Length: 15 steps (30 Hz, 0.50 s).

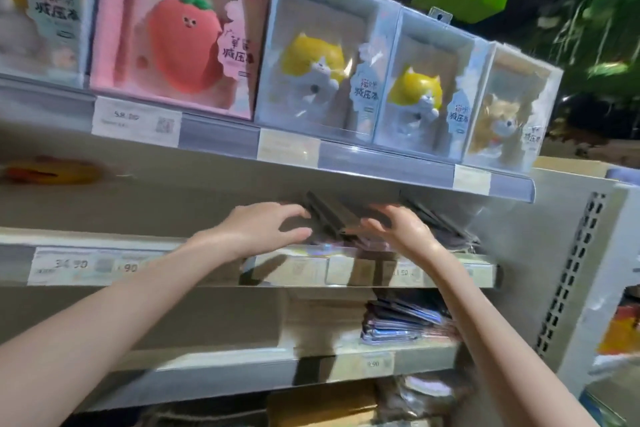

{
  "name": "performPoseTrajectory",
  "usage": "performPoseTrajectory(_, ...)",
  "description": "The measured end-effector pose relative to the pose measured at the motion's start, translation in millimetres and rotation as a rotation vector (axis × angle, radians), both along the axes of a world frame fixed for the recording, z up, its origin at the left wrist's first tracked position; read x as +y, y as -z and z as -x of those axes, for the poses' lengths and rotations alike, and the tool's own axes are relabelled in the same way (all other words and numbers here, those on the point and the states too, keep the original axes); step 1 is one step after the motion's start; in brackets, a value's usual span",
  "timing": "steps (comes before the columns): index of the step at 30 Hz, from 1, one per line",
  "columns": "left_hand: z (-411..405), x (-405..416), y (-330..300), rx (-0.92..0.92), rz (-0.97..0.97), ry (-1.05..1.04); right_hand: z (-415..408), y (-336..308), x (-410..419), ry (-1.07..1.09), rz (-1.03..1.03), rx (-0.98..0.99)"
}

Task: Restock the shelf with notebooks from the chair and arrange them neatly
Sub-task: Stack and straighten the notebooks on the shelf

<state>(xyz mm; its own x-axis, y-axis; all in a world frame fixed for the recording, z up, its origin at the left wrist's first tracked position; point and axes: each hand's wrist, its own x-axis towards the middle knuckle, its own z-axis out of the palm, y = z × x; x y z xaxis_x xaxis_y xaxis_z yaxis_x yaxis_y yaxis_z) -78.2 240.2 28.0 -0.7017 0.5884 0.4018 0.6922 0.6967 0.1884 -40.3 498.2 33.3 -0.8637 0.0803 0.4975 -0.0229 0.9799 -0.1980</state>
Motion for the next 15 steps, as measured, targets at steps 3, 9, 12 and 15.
performPoseTrajectory(3, 17.2, 40.0, -5.6, -0.128, -0.075, 0.060, 21.2, -6.3, 26.5, 0.004, 0.098, -0.042)
performPoseTrajectory(9, 51.8, 91.3, -2.9, -0.210, -0.085, 0.057, 70.6, -8.7, 54.8, -0.004, 0.195, -0.168)
performPoseTrajectory(12, 58.7, 97.1, 2.9, -0.208, -0.056, 0.032, 86.7, -6.4, 62.1, -0.038, 0.218, -0.224)
performPoseTrajectory(15, 64.3, 98.3, 7.0, -0.251, -0.099, 0.033, 92.9, -5.4, 66.4, -0.051, 0.236, -0.242)
